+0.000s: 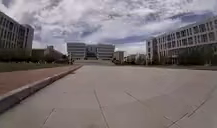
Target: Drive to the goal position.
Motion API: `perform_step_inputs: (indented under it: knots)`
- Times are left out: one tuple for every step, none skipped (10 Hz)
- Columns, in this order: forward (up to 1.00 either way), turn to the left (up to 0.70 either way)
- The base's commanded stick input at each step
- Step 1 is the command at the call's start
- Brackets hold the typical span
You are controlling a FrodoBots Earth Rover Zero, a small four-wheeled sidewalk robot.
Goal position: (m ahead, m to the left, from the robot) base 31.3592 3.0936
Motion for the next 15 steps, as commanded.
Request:
perform_step_inputs:
  knots:
    - [1.00,0.00]
    - [1.00,0.00]
    - [1.00,0.00]
    - [1.00,0.00]
    - [1.00,0.00]
    - [1.00,0.00]
    - [1.00,0.04]
    - [1.00,0.40]
    - [1.00,0.40]
    - [1.00,0.40]
    - [1.00,0.22]
    - [1.00,0.00]
    - [1.00,0.00]
    - [1.00,0.00]
    - [1.00,0.00]
